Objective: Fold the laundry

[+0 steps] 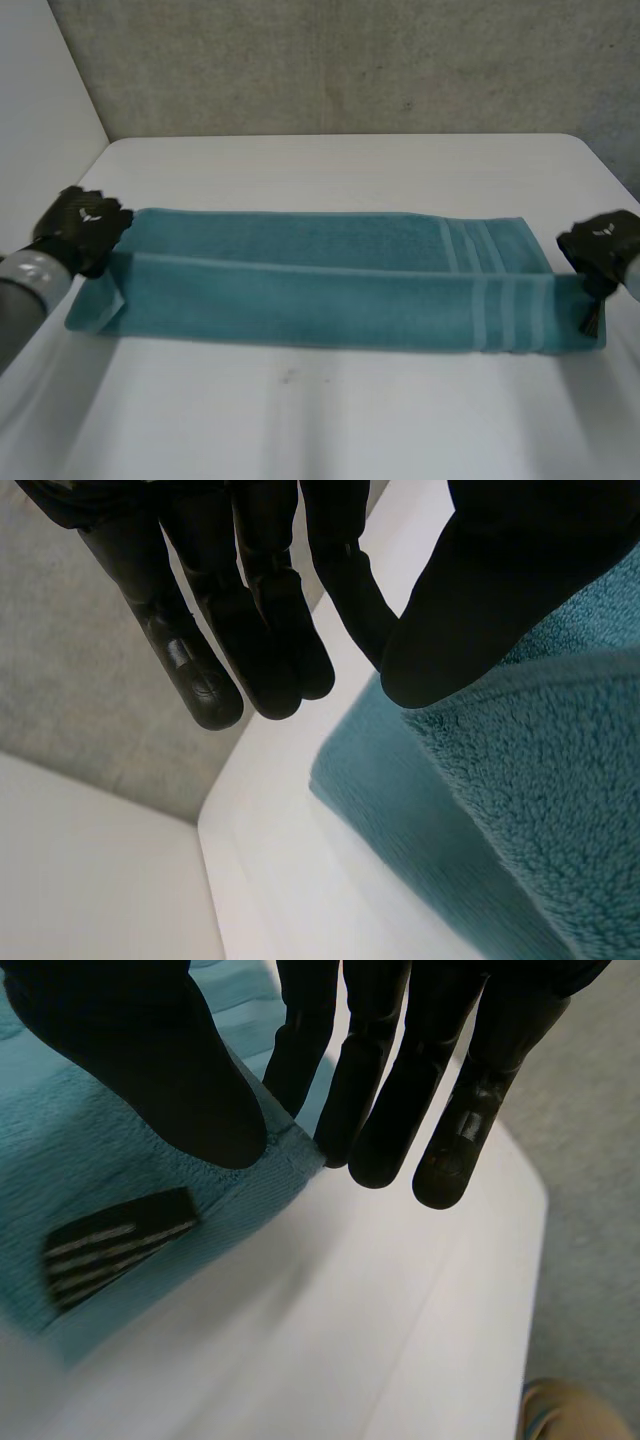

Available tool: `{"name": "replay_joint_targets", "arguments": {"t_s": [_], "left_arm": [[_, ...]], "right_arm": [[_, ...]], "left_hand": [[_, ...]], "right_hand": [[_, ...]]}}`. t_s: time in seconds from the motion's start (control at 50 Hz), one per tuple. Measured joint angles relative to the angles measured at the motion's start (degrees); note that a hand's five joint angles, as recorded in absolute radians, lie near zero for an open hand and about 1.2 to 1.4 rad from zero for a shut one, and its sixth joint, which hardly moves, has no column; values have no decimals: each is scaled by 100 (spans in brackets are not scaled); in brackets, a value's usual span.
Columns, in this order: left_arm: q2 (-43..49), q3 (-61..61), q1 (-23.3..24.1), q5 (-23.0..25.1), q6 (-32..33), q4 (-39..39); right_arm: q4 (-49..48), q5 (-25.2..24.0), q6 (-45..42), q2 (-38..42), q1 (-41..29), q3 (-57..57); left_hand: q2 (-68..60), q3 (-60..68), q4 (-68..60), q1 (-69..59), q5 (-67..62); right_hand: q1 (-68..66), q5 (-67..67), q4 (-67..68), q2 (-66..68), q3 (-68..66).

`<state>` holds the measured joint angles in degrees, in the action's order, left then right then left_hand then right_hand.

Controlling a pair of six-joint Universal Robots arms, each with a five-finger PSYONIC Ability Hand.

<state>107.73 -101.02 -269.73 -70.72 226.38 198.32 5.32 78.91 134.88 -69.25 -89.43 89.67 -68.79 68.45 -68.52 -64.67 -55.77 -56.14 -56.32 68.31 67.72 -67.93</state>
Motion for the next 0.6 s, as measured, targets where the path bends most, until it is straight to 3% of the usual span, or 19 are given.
{"name": "replay_joint_targets", "arguments": {"t_s": [0.12,0.14,0.22,0.34,0.5,0.6], "left_arm": [[772,666,191,-31,-1,373],[1366,1285,305,-99,-5,618],[1880,1926,389,-208,-14,747],[2337,2532,445,-307,-17,761],[2173,2277,508,-313,-53,549],[1643,1684,509,-302,-125,306]], "right_arm": [[-476,367,90,452,-308,-448],[-772,563,99,764,-444,-740],[-1152,777,80,1328,-625,-1275],[-1233,846,63,1792,-821,-1771],[-1144,893,77,1883,-890,-1729],[-1081,865,95,1448,-832,-1108]], "left_hand": [[0,0,0,0,-30],[0,0,0,0,-30],[0,1,0,0,-30],[0,0,0,0,-30],[0,1,0,0,-30],[0,1,-1,0,-30]], "right_hand": [[0,-5,0,0,0],[0,-11,0,0,-2],[0,-13,0,0,-5],[0,-13,0,0,-5],[0,-41,0,0,-5],[0,-51,0,0,-5]]}}
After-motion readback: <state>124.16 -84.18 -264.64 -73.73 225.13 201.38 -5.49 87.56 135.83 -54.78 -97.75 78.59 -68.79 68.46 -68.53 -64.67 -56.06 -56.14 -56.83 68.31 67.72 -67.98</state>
